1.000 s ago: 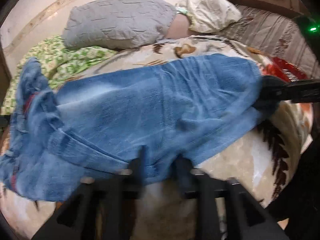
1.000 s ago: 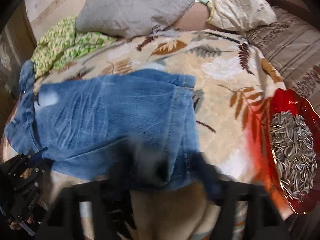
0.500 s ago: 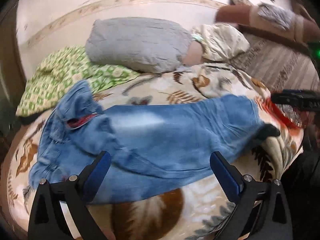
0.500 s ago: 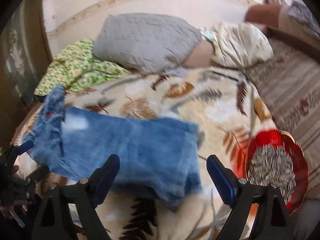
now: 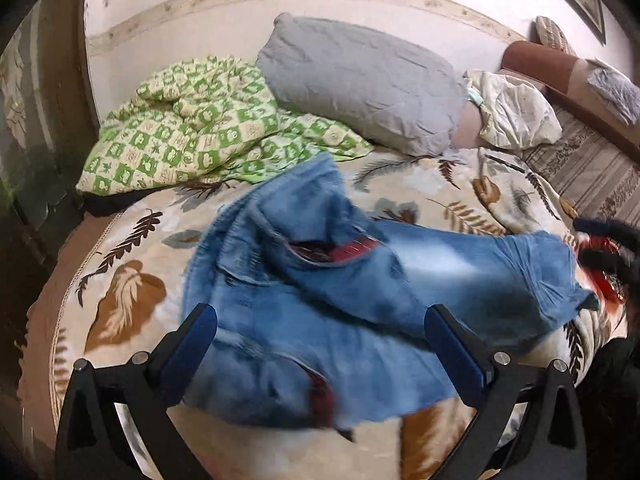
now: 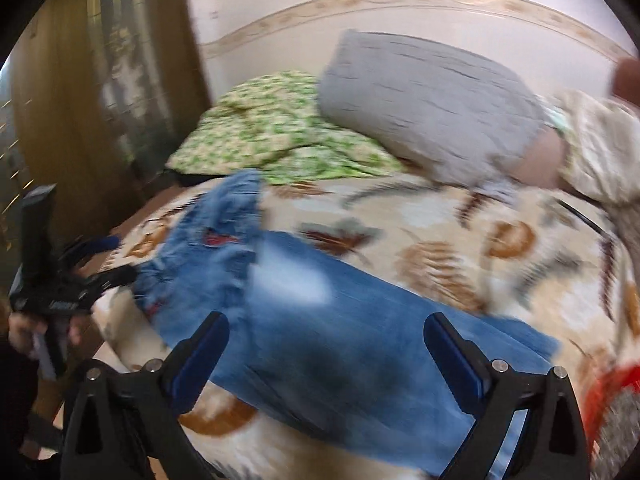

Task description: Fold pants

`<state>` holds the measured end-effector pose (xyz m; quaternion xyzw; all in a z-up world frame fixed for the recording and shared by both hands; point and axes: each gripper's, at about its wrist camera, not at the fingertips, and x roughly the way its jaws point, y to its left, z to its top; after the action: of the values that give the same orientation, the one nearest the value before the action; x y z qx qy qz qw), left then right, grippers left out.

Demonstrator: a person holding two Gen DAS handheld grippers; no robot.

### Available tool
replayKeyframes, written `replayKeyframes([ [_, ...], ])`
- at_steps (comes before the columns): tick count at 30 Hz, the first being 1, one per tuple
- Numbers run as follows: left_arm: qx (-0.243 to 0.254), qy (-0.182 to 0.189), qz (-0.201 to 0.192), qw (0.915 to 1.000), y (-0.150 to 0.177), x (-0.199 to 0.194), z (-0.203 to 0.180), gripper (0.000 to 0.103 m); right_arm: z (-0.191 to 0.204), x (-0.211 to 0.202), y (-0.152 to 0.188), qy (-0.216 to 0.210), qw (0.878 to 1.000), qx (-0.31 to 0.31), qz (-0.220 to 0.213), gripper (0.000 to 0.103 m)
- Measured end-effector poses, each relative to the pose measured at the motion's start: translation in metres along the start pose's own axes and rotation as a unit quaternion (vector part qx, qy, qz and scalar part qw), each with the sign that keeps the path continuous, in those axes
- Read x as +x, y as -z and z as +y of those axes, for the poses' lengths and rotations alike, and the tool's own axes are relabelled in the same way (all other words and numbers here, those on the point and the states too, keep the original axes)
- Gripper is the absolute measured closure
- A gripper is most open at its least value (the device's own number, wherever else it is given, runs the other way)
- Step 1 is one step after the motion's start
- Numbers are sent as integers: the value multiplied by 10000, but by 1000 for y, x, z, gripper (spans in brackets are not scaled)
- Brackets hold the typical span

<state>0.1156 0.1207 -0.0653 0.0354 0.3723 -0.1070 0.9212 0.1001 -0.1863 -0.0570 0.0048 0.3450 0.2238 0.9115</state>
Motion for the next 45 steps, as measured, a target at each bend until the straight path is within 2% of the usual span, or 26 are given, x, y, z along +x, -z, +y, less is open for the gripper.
replayKeyframes([
  [4,-324,480,276,9979,-41,29,35,0,37,41,-9,-492,9984,-263,118,4],
  [7,-62,693,440,9966,-74,51,33,0,63,79,-12,-639,9965,-473,259,4],
  [11,743,581,695,9931,-112,81,12,0,84,116,-13,-773,9946,-566,410,4],
  [14,1157,420,965,9877,-134,109,-3,0,85,139,-13,-778,9955,-314,438,4],
  [21,1245,306,1556,9795,-155,166,-24,1,82,161,-13,-772,9961,274,314,4],
  [23,1153,316,1675,9786,-157,174,-24,10,83,166,-14,-758,9961,297,332,10],
  [24,1115,271,1737,9781,-158,177,-23,27,85,170,-14,-749,9962,261,361,21],
  [25,1130,177,1797,9770,-157,179,-23,48,86,172,-14,-741,9963,220,384,33],
  [26,1153,58,1871,9755,-156,183,-23,59,88,174,-13,-707,9964,166,431,38],
  [27,1143,75,1958,9739,-155,186,-22,71,90,177,-12,-658,9967,86,476,49],
  [28,1151,143,2054,9718,-153,188,-22,79,92,178,-12,-614,9970,23,479,65],
  [30,1155,183,2057,9716,-151,187,-23,91,94,180,-10,-537,9973,-84,503,76],
  [31,1130,198,2023,9726,-151,184,-22,92,94,180,-9,-560,9972,-85,494,86],
  [34,1040,279,1804,9777,-157,168,-18,93,99,171,-13,-480,9980,-251,338,91],
  [39,741,568,1261,9876,-162,110,2,93,114,146,-21,-500,9962,-708,80,92],
  [43,265,821,889,9923,-135,61,33,93,125,129,-16,-607,9922,-1085,6,93],
  [45,-58,1002,746,9921,-108,41,49,94,131,126,-8,-699,9900,-1225,91,93],
])
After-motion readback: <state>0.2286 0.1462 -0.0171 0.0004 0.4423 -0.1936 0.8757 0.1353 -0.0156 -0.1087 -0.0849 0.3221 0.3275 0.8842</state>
